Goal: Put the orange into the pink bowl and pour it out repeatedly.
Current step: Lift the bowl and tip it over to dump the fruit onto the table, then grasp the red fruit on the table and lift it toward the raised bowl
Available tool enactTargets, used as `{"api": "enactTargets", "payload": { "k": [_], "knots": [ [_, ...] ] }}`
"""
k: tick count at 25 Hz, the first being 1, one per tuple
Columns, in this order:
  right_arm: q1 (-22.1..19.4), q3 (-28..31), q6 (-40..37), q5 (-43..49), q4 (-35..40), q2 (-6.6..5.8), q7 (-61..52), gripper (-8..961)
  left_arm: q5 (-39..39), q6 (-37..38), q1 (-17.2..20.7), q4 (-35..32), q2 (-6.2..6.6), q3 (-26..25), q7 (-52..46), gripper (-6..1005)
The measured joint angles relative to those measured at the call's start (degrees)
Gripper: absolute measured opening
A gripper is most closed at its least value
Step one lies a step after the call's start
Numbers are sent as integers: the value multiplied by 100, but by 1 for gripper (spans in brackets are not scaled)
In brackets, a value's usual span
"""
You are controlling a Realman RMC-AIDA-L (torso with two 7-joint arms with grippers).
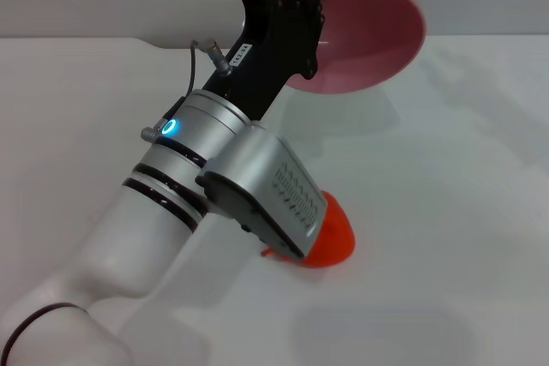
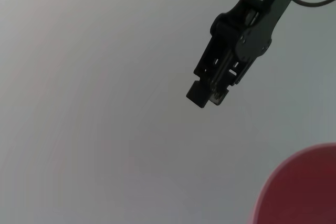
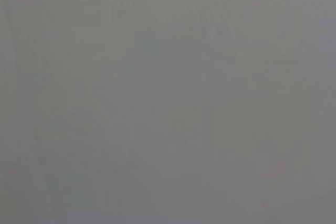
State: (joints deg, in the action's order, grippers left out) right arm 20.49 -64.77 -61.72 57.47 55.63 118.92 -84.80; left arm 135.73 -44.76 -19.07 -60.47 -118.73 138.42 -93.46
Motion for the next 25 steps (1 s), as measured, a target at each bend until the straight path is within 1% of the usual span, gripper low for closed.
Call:
{"api": "enactTargets", "payload": {
  "k": [3, 5, 7, 8, 10, 13, 14, 15, 16, 17, 18, 19, 20, 22, 23, 24, 25],
  "knots": [
    [-4, 0, -7, 0, -3, 0, -1, 448, -134, 169, -33, -32, 11, -73, -377, 43],
    [-20, 1, -8, 0, -14, 0, -1, 448, -258, 474, -80, -136, 38, -284, -823, 43],
    [-49, 28, -12, 0, -25, 0, -1, 448, -272, 592, -86, -166, 40, -355, -933, 43],
    [-63, 44, -13, 0, -27, 0, -2, 448, -297, 1392, -111, -384, 57, -877, -1560, 43],
    [-95, 66, -16, -30, -44, 0, -1, 448, -299, 1921, -138, -508, 67, -1198, -1913, 43],
    [-129, 71, -17, -177, -118, -9, 7, 448, -300, 3106, -302, -689, 78, -1853, -2497, 43],
    [-131, 72, -17, -212, -147, -11, 22, 448, -304, 3692, -423, -730, 80, -2191, -2744, 43],
    [-131, 71, -16, -234, -172, -13, 30, 448, -314, 4121, -522, -743, 79, -2447, -2911, 43],
    [-134, 72, -16, -241, -184, -15, 34, 448, -345, 4606, -670, -757, 82, -2757, -3095, 43],
    [-136, 73, -19, -242, -193, -15, 38, 448, -389, 4943, -759, -749, 80, -2943, -3183, 43],
    [-141, 85, -18, -244, -206, -16, 41, 448, -514, 5556, -981, -687, 80, -3394, -3274, 43],
    [-146, 110, -15, -245, -228, -16, 43, 448, -615, 6012, -1130, -629, 80, -3692, -3300, 43],
    [-149, 145, -16, -246, -257, -17, 45, 448, -756, 6606, -1355, -499, 79, -4171, -3294, 43],
    [-156, 227, -14, -246, -341, -18, 49, 448, -879, 7376, -1657, -308, 82, -4781, -3268, 43],
    [-157, 279, -16, -246, -401, -19, 51, 448, -936, 7853, -1833, -189, 84, -5152, -3234, 43],
    [-164, 327, -3, -247, -471, -23, 49, 448, -981, 8535, -2077, -30, 98, -5719, -3115, 43],
    [-164, 385, 6, -246, -556, -29, 48, 448, -995, 8855, -2174, 41, 104, -5989, -3038, 43]
  ]
}}
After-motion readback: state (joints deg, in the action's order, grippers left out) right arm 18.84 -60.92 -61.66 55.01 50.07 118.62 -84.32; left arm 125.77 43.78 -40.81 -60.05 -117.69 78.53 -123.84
